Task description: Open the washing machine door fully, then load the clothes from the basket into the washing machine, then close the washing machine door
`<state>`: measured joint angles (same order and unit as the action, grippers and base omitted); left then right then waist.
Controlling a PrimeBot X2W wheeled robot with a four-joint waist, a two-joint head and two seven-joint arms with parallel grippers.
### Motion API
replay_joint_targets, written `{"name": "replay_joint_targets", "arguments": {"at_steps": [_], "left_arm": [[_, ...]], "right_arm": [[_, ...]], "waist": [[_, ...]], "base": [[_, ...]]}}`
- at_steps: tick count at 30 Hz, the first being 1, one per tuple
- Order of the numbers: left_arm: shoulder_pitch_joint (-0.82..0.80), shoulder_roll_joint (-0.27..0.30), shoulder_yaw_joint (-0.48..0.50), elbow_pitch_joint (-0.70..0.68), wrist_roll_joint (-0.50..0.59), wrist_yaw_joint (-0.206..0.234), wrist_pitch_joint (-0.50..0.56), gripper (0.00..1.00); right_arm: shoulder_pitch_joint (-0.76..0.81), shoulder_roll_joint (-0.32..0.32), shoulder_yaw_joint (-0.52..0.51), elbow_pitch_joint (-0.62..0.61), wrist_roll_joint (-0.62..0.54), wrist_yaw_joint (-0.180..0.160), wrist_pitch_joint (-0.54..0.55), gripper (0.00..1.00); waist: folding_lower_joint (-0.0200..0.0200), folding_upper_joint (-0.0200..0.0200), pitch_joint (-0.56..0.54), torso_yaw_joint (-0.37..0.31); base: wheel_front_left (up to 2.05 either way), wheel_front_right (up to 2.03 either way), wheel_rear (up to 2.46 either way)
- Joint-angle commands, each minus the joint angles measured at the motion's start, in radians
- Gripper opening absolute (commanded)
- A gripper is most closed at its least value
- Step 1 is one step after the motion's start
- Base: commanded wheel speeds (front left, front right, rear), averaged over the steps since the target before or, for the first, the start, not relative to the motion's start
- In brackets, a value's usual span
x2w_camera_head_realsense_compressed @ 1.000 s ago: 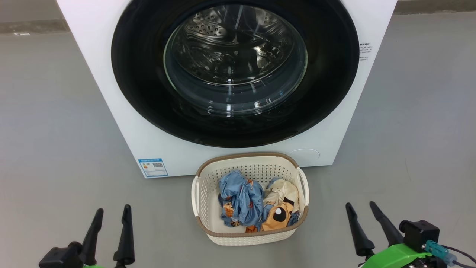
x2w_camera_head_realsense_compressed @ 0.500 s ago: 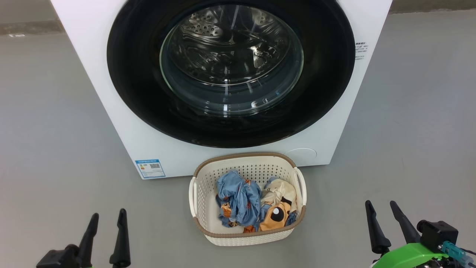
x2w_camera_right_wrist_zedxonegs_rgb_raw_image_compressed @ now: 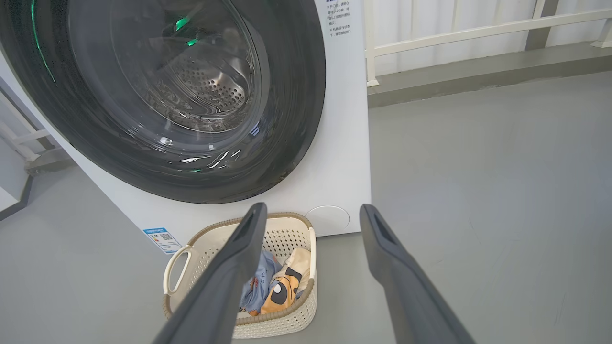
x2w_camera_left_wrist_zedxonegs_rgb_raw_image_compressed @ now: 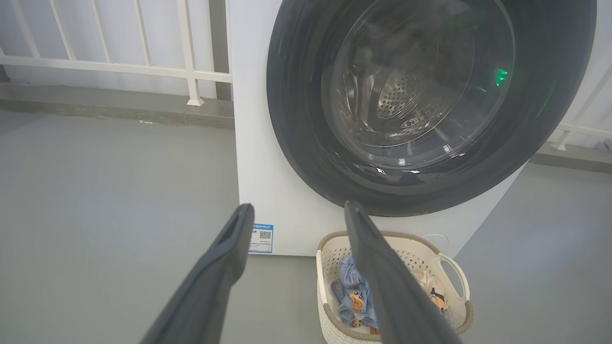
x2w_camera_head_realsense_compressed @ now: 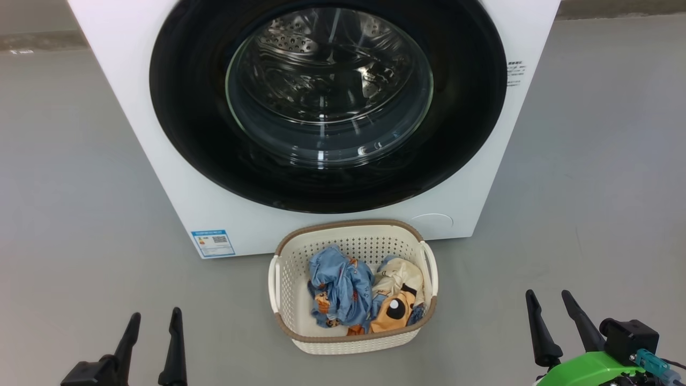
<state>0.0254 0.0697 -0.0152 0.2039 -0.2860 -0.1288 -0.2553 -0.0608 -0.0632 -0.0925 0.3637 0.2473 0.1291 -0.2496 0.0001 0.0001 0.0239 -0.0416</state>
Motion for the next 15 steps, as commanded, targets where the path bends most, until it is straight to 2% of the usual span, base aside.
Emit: {"name": "replay_joint_targets", "arguments": {"at_steps": [1,6,15], "left_arm": [[-0.016,0.004,0.032,-0.017,0.007,-0.002,-0.006,1.00],[-0.018,0.003,0.029,-0.017,0.005,-0.002,-0.006,1.00],[-0.027,0.006,0.027,-0.023,0.000,-0.002,-0.006,1.00]], "right_arm": [[-0.013,-0.005,0.018,-0.029,-0.006,0.002,-0.012,1.00],[-0.014,-0.004,0.019,-0.032,-0.007,0.002,-0.012,1.00],[-0.021,-0.002,0.018,-0.039,-0.008,0.002,-0.012,1.00]], "waist": [[0.0000,-0.0001,0.001,0.000],[0.0000,-0.0001,0.007,-0.001],[0.0000,-0.0001,0.024,-0.002]], "base": [[0.70,0.70,-1.41],[0.94,0.94,-1.88],[1.22,1.22,-2.45]]}}
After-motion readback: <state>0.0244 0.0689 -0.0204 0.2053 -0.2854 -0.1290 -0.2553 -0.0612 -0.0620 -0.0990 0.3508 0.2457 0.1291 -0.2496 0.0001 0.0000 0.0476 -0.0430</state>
